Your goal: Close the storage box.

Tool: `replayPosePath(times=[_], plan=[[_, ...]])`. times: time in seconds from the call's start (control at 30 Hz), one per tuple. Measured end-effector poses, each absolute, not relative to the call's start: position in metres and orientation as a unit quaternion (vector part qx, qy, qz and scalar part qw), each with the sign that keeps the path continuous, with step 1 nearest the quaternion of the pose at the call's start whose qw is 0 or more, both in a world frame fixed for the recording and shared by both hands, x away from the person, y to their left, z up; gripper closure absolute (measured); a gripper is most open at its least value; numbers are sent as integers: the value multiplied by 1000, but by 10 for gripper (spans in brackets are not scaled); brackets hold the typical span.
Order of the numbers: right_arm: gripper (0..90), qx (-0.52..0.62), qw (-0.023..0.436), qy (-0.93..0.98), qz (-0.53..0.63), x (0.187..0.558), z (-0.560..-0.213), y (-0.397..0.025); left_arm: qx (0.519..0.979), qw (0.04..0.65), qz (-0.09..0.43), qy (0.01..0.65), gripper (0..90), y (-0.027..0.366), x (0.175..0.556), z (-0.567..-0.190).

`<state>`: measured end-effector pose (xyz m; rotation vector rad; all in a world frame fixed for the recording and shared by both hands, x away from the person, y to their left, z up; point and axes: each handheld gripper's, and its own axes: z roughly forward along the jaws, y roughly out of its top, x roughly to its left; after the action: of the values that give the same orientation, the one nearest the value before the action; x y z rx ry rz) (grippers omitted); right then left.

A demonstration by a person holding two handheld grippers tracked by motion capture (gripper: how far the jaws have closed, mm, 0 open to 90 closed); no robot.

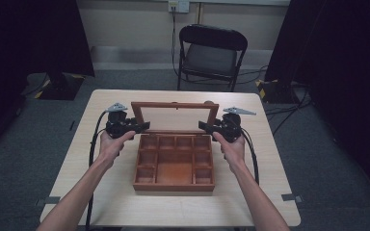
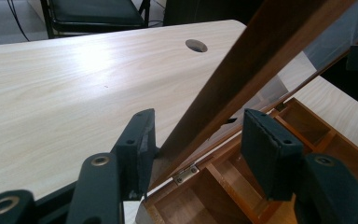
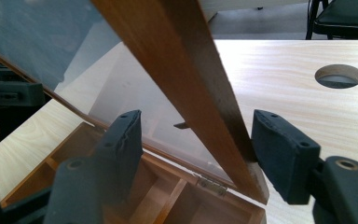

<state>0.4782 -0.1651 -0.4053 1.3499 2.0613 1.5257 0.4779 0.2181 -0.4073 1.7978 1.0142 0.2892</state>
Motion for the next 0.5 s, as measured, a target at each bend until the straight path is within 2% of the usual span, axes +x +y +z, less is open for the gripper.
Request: replayPosePath(times=[0.5], plan=[[291,468,115,710,514,467,-406,-166,743,513,118,413,450,227,462,-400]])
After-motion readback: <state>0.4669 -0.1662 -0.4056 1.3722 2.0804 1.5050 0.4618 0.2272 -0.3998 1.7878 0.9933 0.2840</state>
